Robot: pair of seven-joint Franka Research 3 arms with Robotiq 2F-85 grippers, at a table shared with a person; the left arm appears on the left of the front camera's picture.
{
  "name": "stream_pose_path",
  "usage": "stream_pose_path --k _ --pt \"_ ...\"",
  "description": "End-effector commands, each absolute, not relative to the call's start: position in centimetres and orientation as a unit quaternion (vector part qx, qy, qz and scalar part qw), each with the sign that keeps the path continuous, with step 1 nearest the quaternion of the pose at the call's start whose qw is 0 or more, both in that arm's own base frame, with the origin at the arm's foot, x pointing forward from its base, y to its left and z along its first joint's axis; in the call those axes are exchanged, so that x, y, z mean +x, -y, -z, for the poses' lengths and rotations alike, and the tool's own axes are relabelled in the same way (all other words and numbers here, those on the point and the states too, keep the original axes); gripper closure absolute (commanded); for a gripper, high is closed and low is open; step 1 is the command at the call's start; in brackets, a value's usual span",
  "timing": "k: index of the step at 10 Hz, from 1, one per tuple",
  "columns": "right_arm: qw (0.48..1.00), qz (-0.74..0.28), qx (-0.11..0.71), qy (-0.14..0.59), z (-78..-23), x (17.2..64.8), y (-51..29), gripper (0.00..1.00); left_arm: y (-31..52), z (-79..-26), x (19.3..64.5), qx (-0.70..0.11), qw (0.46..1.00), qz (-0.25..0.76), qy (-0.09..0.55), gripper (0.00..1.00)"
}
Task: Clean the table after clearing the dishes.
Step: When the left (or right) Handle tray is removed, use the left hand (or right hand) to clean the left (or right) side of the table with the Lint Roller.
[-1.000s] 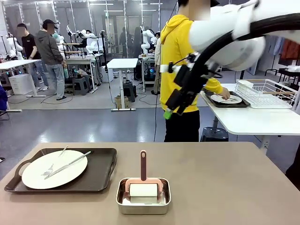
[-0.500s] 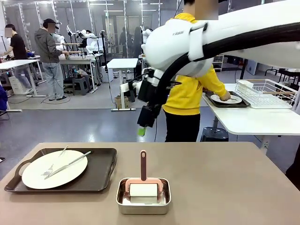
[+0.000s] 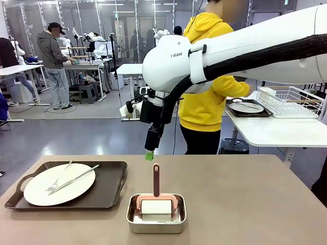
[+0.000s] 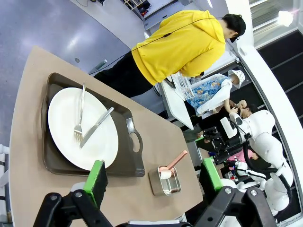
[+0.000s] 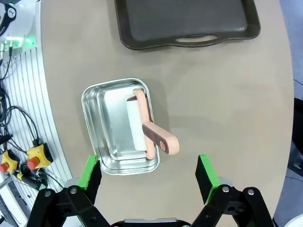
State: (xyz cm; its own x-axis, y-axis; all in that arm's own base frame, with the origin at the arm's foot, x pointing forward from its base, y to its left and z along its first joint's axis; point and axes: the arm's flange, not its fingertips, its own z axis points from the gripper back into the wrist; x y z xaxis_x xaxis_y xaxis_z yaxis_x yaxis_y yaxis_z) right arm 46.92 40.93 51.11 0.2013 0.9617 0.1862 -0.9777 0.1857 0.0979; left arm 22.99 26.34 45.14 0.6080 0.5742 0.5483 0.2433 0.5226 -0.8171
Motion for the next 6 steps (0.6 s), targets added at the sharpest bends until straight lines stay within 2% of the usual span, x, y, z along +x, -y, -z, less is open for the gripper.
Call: stream_pose_path --k 1,6 --pt "0.771 -0.627 0.106 0.042 -51.44 46.62 -40.94 0.00 -26.45 -45.20 22.80 -0.476 0.758 -0.106 0.434 0.00" --pt "0.771 -0.627 0.106 0.042 -51.44 46.62 -40.94 0.00 -26.45 -45.20 22.80 -0.476 0.758 -0.106 0.434 0.00"
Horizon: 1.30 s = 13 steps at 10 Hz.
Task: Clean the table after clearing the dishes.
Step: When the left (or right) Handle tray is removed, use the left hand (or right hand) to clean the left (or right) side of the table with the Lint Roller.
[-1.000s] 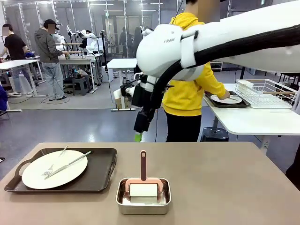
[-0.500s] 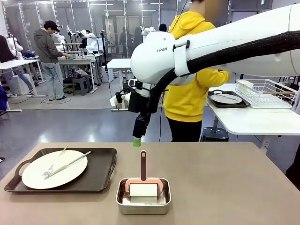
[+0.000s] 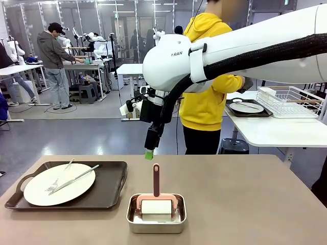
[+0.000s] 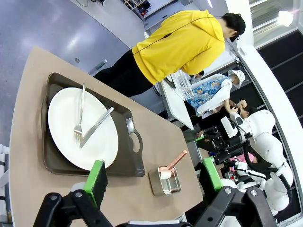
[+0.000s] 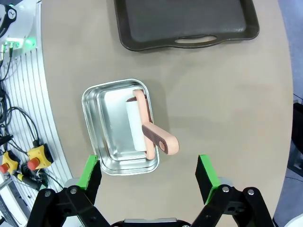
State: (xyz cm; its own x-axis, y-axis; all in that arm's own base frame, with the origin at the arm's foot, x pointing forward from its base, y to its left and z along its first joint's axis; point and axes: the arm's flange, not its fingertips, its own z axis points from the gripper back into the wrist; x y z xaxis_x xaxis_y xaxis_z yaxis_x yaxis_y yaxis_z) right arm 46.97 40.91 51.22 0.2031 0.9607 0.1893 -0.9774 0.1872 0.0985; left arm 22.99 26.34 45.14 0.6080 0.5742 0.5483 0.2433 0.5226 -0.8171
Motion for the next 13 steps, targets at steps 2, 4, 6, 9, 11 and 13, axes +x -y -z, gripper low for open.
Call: stream_pose_path --k 2,4,6,9,11,13 --pt "0.744 -0.660 0.100 0.026 -50.5 47.7 -41.4 0.00 -26.5 -45.2 22.8 -0.476 0.758 -0.106 0.434 0.00" --pt "0.731 -0.675 0.102 -0.009 -48.9 49.1 -41.1 0.00 -26.5 -45.2 22.8 -0.476 0.758 -0.106 0.434 0.00" --pt "0.726 -0.678 0.110 -0.036 -47.8 50.6 -41.0 0.00 -26.5 -45.2 22.8 -0.476 0.758 -0.106 0.434 0.00" --pt "0.701 -0.695 0.128 -0.096 -45.6 51.9 -42.1 0.00 -26.5 -45.2 22.8 -0.476 0.758 -0.106 0.434 0.00" --pt "0.704 -0.689 0.131 -0.110 -43.4 52.4 -42.6 0.00 -26.5 -45.2 22.8 -0.476 0.758 -0.106 0.434 0.00" --pt "0.691 -0.704 0.121 -0.110 -41.9 51.8 -42.9 0.00 -26.5 -45.2 22.8 -0.476 0.758 -0.106 0.434 0.00"
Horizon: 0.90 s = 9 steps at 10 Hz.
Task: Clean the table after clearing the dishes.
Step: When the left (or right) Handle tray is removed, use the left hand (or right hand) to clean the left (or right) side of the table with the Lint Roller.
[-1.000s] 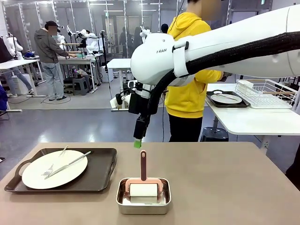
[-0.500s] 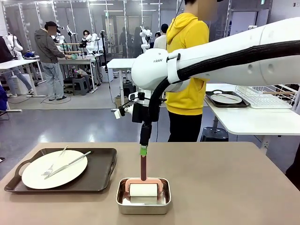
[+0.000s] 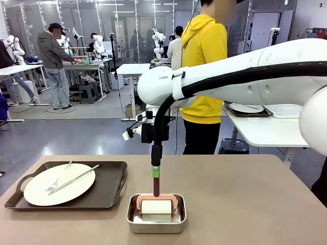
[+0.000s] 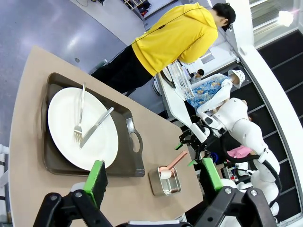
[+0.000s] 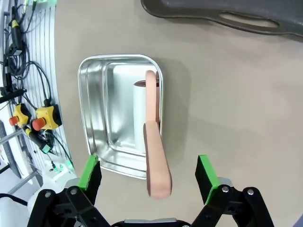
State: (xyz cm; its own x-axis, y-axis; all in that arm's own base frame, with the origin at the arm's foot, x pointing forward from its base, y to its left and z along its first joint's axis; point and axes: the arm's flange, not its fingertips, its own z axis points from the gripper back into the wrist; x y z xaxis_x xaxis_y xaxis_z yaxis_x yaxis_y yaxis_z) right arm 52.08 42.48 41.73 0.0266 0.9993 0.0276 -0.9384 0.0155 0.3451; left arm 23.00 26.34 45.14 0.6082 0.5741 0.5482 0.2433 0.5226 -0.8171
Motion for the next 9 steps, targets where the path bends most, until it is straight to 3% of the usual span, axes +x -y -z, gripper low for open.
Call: stream_pose_path --k 1,4,5,6,7,8,9 --pt "0.694 -0.699 0.127 -0.114 -41.2 51.5 -42.9 0.00 -26.5 -45.2 22.8 -0.476 0.758 -0.106 0.434 0.00" --pt "0.700 -0.692 0.131 -0.118 -40.2 50.8 -42.8 0.00 -26.5 -45.2 22.8 -0.476 0.758 -0.106 0.434 0.00" --pt "0.699 -0.693 0.123 -0.127 -40.0 50.6 -43.0 0.29 -26.5 -45.2 22.8 -0.476 0.758 -0.106 0.434 0.00" --pt "0.701 -0.690 0.115 -0.136 -39.7 50.5 -42.9 0.49 -26.5 -45.2 22.8 -0.476 0.758 -0.106 0.434 0.00" --pt "0.703 -0.689 0.121 -0.132 -39.7 50.4 -42.7 0.85 -26.5 -45.2 22.8 -0.476 0.758 -0.106 0.434 0.00" --pt "0.704 -0.688 0.121 -0.127 -39.8 50.3 -42.7 1.00 -26.5 -45.2 22.8 -0.476 0.758 -0.106 0.434 0.00" --pt "0.707 -0.686 0.121 -0.123 -39.8 50.3 -42.7 1.00 -26.5 -45.2 22.8 -0.476 0.758 -0.106 0.434 0.00"
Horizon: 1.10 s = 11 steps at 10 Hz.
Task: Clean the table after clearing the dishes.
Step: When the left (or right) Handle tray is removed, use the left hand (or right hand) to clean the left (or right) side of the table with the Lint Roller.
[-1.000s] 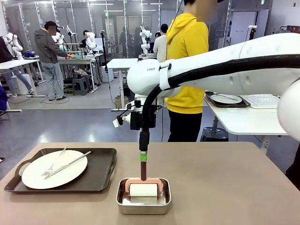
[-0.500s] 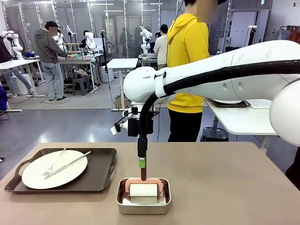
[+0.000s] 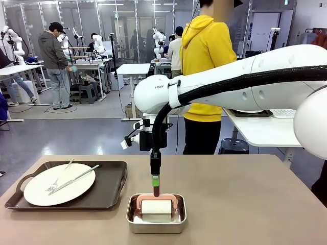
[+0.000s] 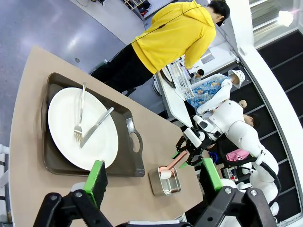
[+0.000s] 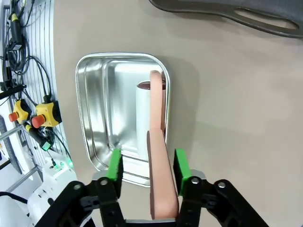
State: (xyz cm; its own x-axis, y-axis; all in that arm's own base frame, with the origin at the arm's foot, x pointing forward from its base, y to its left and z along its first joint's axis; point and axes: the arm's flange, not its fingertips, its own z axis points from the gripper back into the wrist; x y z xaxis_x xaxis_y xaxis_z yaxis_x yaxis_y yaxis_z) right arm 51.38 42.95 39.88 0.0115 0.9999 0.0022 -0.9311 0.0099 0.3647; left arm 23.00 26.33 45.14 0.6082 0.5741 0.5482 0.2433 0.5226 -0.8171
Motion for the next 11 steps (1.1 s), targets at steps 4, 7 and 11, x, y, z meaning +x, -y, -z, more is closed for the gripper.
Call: stream_pose_path --k 4,7,11 --pt "0.709 -0.687 0.112 -0.115 -40.0 49.8 -42.5 1.00 -26.5 -45.2 22.8 -0.476 0.758 -0.106 0.434 0.00" --pt "0.700 -0.700 0.117 -0.080 -43.0 48.1 -42.0 1.00 -26.5 -45.2 22.8 -0.476 0.758 -0.106 0.434 0.00" --pt "0.755 -0.651 0.049 -0.061 -50.6 45.5 -41.1 1.00 -26.5 -45.2 22.8 -0.476 0.758 -0.106 0.434 0.00"
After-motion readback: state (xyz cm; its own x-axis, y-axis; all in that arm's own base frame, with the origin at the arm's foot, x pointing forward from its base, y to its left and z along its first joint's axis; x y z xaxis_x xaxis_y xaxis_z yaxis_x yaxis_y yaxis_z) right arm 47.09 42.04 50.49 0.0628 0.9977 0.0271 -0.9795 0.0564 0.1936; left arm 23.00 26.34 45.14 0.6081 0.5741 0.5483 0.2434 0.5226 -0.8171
